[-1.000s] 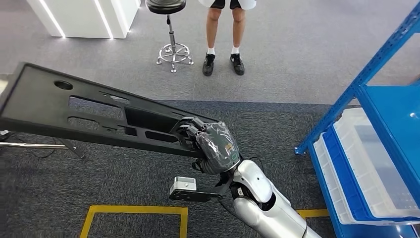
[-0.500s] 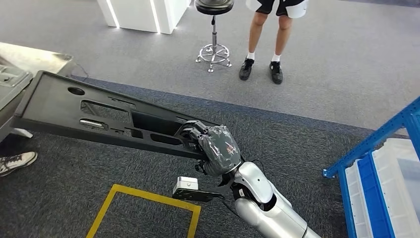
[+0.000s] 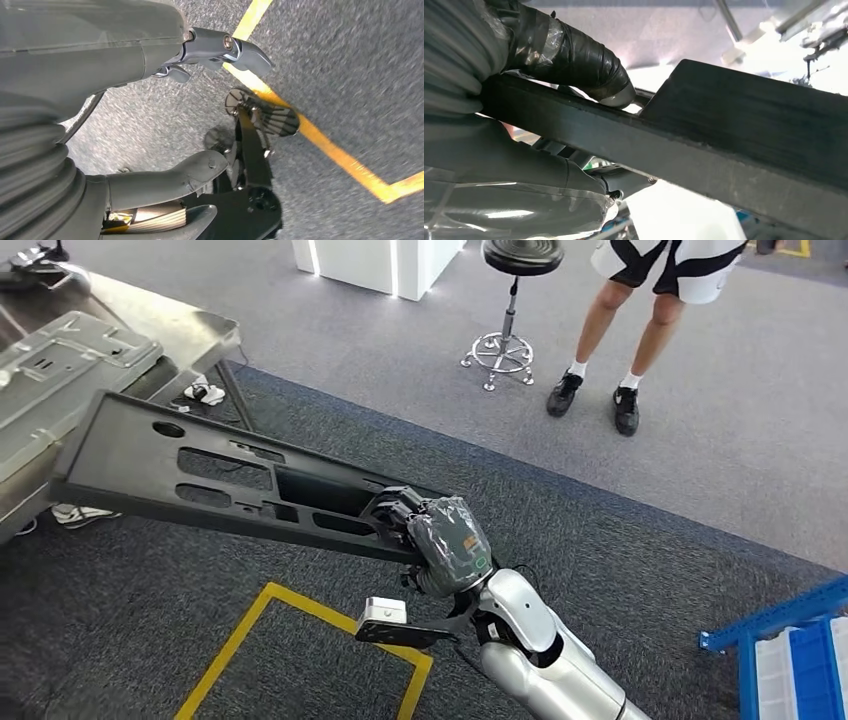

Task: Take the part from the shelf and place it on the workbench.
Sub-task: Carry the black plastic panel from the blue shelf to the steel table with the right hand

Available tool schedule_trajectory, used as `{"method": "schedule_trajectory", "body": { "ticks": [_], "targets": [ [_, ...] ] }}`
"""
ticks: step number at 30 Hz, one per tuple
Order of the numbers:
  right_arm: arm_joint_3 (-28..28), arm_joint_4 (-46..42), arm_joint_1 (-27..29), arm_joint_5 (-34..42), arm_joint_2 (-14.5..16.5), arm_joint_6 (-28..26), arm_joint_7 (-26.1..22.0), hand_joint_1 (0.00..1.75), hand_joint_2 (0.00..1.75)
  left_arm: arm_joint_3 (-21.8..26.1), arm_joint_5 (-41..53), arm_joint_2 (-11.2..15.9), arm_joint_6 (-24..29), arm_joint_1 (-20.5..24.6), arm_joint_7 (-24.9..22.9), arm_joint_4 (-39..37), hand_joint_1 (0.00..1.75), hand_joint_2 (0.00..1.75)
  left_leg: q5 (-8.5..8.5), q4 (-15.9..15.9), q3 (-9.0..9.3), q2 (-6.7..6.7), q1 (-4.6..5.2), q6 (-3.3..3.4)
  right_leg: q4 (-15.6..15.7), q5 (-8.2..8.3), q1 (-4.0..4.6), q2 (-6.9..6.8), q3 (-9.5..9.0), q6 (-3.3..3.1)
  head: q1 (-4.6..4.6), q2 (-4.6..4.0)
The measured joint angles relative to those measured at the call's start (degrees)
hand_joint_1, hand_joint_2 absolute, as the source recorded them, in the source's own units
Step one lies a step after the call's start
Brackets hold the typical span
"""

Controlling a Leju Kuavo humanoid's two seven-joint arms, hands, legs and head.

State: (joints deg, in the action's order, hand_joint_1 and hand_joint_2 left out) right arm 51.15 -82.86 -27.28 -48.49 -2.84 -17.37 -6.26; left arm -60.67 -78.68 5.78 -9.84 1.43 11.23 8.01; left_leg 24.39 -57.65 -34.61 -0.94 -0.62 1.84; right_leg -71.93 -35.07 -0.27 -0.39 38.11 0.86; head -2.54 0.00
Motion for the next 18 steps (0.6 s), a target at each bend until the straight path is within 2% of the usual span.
{"method": "schedule_trajectory", "body": {
  "ticks": [1,2,3,4,6,8,10,11,12,14,16,17,18],
  "targets": [
    [0.0,0.0,0.4,0.1,-0.4,0.0,0.0,1.75,1.75,0.0,0.0,0.0,0.1,0.0,-0.4,0.0,0.0,1.75,0.02,-0.1,0.0,-0.81,0.05,0.06,-2.6,-0.49,0.0,0.2,1.52,0.02,0.0,0.0],
    [0.0,0.0,0.7,0.2,-0.7,0.1,0.0,1.75,1.75,-0.1,-0.1,0.0,0.3,-0.1,-0.9,0.0,0.0,1.75,0.06,-0.2,0.01,-1.65,0.08,0.09,-3.1,0.16,-0.01,0.28,2.14,0.0,0.01,-0.01],
    [0.0,0.0,0.9,0.3,-1.0,0.2,0.0,1.75,1.75,-0.1,-0.2,0.0,0.6,-0.2,-1.5,0.0,0.0,1.75,0.12,-0.3,0.02,-2.53,0.08,0.05,-1.4,1.93,-0.04,0.43,1.66,-0.08,0.01,-0.01],
    [0.0,0.0,1.0,0.2,-1.2,0.4,0.1,1.75,1.75,-0.1,-0.3,0.0,0.8,-0.3,-2.0,0.0,0.0,1.75,0.21,-0.5,0.03,-3.42,0.07,-0.04,2.0,4.31,-0.1,0.86,0.34,-0.2,0.01,-0.02],
    [0.0,0.1,1.1,-0.7,-1.7,1.0,0.4,1.75,1.75,-0.2,-0.4,0.0,1.2,-0.5,-2.7,0.0,0.0,1.75,0.47,-1.1,-0.19,-4.96,0.11,-0.37,9.3,7.68,-0.4,3.5,-2.72,-0.45,0.0,-0.01],
    [0.0,0.2,0.8,-4.3,-2.3,2.3,2.1,1.75,1.75,-0.2,-0.5,0.0,1.6,-0.7,-3.0,0.0,0.0,1.75,0.5,-1.3,-0.68,-6.26,-0.05,-0.96,12.1,8.16,-0.43,5.18,-3.89,-0.58,0.01,0.0],
    [0.0,0.2,0.2,-9.8,-2.8,3.9,4.9,1.75,1.75,-0.2,-0.6,0.0,2.2,-1.1,-3.1,-0.1,0.0,1.75,0.35,-1.2,-1.06,-7.44,-0.38,-1.72,12.6,8.28,-0.34,4.0,-4.1,-0.99,0.01,0.0],
    [0.0,0.2,-0.2,-12.2,-3.0,4.5,5.9,1.75,1.75,-0.2,-0.6,0.0,2.5,-1.3,-3.1,-0.1,0.0,1.75,0.62,-1.6,-1.3,-6.82,-0.35,-2.02,13.0,8.4,-0.38,3.24,-4.38,-1.36,-0.02,-0.01],
    [0.1,0.2,-0.7,-13.9,-3.2,4.8,6.6,1.75,1.75,-0.2,-0.7,0.0,2.7,-1.3,-3.1,-0.1,0.0,1.75,1.36,-2.8,-1.87,-5.43,-0.29,-2.27,13.5,8.55,-0.44,2.44,-4.67,-1.72,-0.06,-0.01],
    [0.4,0.2,-1.6,-15.9,-3.6,5.6,7.2,1.75,1.75,-0.2,-0.7,0.0,3.2,-1.2,-3.0,-0.2,0.0,1.75,4.37,-8.5,-4.54,-1.55,-0.14,-2.68,13.9,8.56,-0.27,0.75,-5.11,-2.23,-0.15,0.0],
    [0.9,0.2,-2.2,-16.8,-4.0,7.0,7.7,1.75,1.75,-0.2,-0.9,0.0,3.8,-1.0,-2.8,-0.3,0.0,1.75,6.97,-15.1,-7.79,0.1,-0.31,-3.08,13.9,8.33,-0.06,-1.05,-5.2,-2.41,-0.16,0.0],
    [1.2,0.2,-2.5,-17.0,-4.1,8.0,8.0,1.75,1.75,-0.2,-0.9,0.0,4.0,-1.0,-2.6,-0.3,0.0,1.75,6.96,-16.3,-8.39,0.4,-0.41,-3.2,13.8,8.18,0.0,-1.91,-5.21,-2.41,-0.16,0.0],
    [1.5,0.2,-3.0,-17.2,-4.2,9.0,8.2,1.75,1.75,-0.3,-1.0,0.0,4.1,-1.1,-2.5,-0.3,0.0,1.75,5.93,-15.3,-7.88,0.66,-0.48,-3.27,13.7,8.02,0.02,-2.71,-5.22,-2.35,-0.17,0.0]
  ]
}}
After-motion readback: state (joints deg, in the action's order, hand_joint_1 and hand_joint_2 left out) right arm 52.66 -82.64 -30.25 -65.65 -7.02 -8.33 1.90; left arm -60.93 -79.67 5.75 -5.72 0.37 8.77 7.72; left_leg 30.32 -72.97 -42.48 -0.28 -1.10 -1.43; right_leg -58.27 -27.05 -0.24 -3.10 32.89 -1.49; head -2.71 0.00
